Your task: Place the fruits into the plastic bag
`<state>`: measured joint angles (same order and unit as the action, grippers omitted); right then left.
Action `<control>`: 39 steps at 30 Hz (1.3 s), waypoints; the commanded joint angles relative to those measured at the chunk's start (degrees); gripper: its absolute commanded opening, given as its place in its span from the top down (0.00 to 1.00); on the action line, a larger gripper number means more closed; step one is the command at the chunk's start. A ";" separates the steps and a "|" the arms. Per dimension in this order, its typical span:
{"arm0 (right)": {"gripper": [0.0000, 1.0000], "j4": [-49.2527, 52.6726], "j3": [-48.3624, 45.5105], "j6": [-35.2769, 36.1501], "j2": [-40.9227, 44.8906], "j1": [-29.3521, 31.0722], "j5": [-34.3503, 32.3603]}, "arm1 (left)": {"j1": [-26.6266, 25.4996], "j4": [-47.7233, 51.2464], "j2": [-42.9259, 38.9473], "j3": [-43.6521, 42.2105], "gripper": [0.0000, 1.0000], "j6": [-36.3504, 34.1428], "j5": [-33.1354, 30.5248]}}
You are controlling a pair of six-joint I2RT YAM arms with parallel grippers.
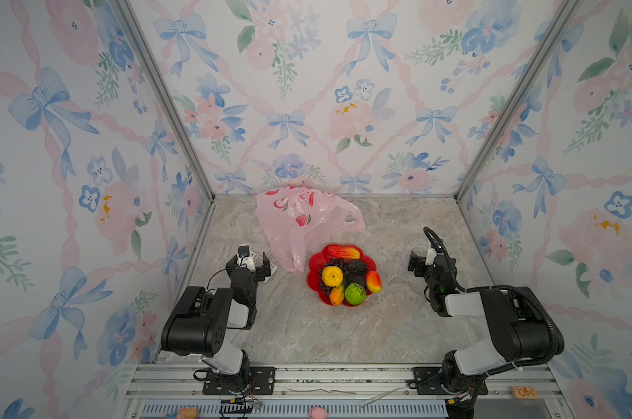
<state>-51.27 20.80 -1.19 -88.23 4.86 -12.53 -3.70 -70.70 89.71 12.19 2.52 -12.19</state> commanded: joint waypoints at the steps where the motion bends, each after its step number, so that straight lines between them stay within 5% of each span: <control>1: 0.04 -1.64 1.26 0.47 -0.61 -0.48 -1.00 | 0.28 -1.79 0.64 0.64 0.02 -1.02 -0.67; 33: 0.04 -1.39 1.36 0.26 -0.46 -0.96 -0.07 | 0.54 -1.78 0.42 0.64 0.02 -0.94 -0.11; 39: 0.04 3.83 2.48 -0.87 3.43 -0.23 -6.82 | -1.44 22.48 -9.04 11.12 0.02 0.37 -10.92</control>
<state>-49.67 21.23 -1.45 -87.20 4.45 -15.33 -4.38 -59.13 85.06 18.09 2.57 -17.34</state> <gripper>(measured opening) 0.962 0.983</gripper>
